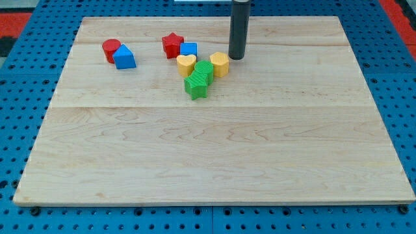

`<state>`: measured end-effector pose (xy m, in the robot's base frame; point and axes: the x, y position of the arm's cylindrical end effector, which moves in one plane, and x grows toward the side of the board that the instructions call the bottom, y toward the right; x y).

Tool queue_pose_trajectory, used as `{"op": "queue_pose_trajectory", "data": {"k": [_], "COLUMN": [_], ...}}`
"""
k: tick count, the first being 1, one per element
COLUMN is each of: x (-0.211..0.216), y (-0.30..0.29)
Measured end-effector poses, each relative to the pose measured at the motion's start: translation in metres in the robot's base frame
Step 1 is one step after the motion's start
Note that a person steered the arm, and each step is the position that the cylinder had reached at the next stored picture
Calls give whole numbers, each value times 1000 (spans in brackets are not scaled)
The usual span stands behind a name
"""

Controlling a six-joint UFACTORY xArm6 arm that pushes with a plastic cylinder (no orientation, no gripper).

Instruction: Move the red star to the top right of the green circle

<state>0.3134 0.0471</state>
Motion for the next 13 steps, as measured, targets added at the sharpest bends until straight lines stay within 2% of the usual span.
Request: {"op": "queue_pose_trajectory", "data": {"k": [1, 3, 4, 6, 8, 10, 13], "x": [0, 40, 29, -109, -120, -91, 17], "y": [-18, -47, -47, -53, -121, -128, -128]}}
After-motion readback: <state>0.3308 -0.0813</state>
